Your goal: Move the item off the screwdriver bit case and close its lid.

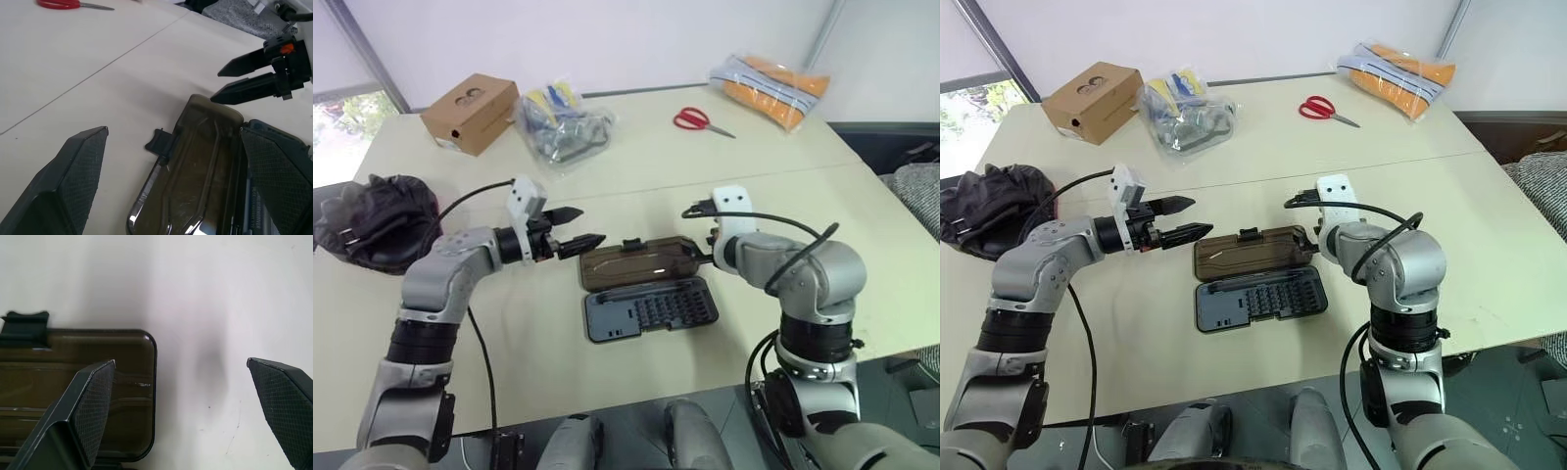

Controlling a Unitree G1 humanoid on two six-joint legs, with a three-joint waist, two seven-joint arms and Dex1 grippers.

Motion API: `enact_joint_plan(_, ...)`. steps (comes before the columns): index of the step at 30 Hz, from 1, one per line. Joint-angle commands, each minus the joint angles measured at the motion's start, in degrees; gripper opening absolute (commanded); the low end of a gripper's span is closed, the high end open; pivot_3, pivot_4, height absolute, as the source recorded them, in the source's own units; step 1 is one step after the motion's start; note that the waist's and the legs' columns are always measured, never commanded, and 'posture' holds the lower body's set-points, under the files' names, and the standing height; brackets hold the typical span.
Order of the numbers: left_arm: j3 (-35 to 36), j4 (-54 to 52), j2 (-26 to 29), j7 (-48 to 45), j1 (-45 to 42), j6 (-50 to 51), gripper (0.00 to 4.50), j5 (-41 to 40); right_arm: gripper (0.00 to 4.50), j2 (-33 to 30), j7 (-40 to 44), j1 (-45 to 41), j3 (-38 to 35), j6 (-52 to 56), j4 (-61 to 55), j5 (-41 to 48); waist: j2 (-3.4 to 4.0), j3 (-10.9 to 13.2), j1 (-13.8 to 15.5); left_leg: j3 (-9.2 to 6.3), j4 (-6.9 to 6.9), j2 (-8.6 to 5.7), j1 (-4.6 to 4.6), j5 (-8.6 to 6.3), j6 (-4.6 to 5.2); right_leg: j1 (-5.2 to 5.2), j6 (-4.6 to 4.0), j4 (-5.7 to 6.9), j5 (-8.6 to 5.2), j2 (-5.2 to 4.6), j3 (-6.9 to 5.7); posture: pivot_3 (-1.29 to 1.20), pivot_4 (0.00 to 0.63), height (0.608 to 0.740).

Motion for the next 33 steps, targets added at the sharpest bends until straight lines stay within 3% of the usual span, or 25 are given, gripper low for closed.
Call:
enact_joint_plan(1, 0.60, -2.24, 0.33, -0.68, -0.18, -0.88, 4.50, -0.86, 4.46, -0.17, 0.90, -1.14, -1.81, 0.38, -3.18, 0.20, 0.00, 0.00, 0.01, 0.00, 0.00, 0.00, 0.00, 0.00, 0.00, 0.00, 0.00, 0.00, 0.00, 0.00, 0.00, 0.00, 0.150, 0.740)
enact_joint_plan(3, 0.42, -2.44, 0.26, -0.96, -0.13, -0.99, 4.50, -0.83, 4.46, -0.01, 1.76, -1.68, -3.23, 0.38, -3.66, 0.26, 0.00, 0.00, 0.03, 0.00, 0.00, 0.00, 0.00, 0.00, 0.00, 0.00, 0.00, 0.00, 0.00, 0.00, 0.00, 0.00, 0.150, 0.740)
enact_joint_plan(6, 0.83, -3.01, -0.18, -1.26, -0.07, -0.49, 3.67, -1.88, 4.50, -0.86, 3.14, -2.16, -3.74, 0.38, -4.87, -0.18, 0.00, 0.00, 0.02, 0.01, 0.00, 0.00, 0.00, 0.00, 0.00, 0.00, 0.00, 0.00, 0.00, 0.00, 0.00, 0.00, 0.150, 0.740)
enact_joint_plan(11, -0.38, -5.77, 0.65, -4.28, 0.41, 2.01, 1.11, -4.64, 4.50, -3.61, 7.65, -1.67, -3.05, -2.73, -7.71, 0.43, 0.00, 0.00, 0.05, 0.01, 0.00, 0.00, 0.00, 0.00, 0.00, 0.00, 0.00, -0.01, 0.00, 0.00, 0.00, 0.00, 0.150, 0.740)
enact_joint_plan(13, -2.09, -7.53, 1.96, -7.79, 1.07, 4.03, 0.09, -6.46, 4.50, -6.06, 11.10, -0.42, -0.98, -8.50, -8.59, 0.54, 0.00, 0.00, 0.04, 0.01, 0.00, 0.00, 0.00, 0.00, 0.01, 0.01, 0.00, -0.02, 0.00, 0.00, 0.00, 0.00, 0.150, 0.740)
enact_joint_plan(16, -6.19, -9.90, 4.87, -14.33, 2.20, 3.87, 0.04, -6.52, 4.50, -11.16, 17.18, 1.93, 3.57, -16.89, -9.73, 0.43, 0.01, 0.01, 0.00, 0.05, -0.02, -0.01, 0.01, -0.02, 0.03, 0.01, 0.01, -0.05, 0.00, 0.01, 0.00, 0.00, 0.150, 0.740)
enact_joint_plan(22, -11.34, -8.70, 7.41, -20.18, 3.57, 2.59, 0.04, -4.64, 4.50, -13.74, 22.04, 3.87, 6.45, -23.33, -6.53, -0.53, 0.00, 0.02, 0.06, 0.11, 0.00, 0.02, 0.03, -0.02, 0.04, 0.02, 0.00, -0.16, -0.01, 0.02, 0.01, 0.00, 0.150, 0.740)
enact_joint_plan(27, -16.53, -2.69, 6.40, -20.53, 5.21, -3.33, 0.04, 2.13, 4.50, -16.61, 26.73, 1.14, 11.13, -26.93, 1.53, -2.37, -0.01, 0.02, 0.14, 0.14, 0.00, 0.01, 0.06, -0.02, 0.04, 0.06, 0.00, -0.22, -0.01, 0.02, 0.01, 0.00, 0.150, 0.740)
enact_joint_plan(33, -19.56, 3.73, 4.69, -21.03, 5.91, -11.12, 0.04, 8.18, 4.50, -21.93, 39.00, -2.97, 19.07, -37.69, 8.90, -5.39, -0.01, 0.03, 0.20, 0.19, -0.01, 0.02, 0.03, -0.02, 0.05, 0.11, 0.00, -0.45, -0.01, 0.03, 0.00, 0.00, 0.150, 0.740)
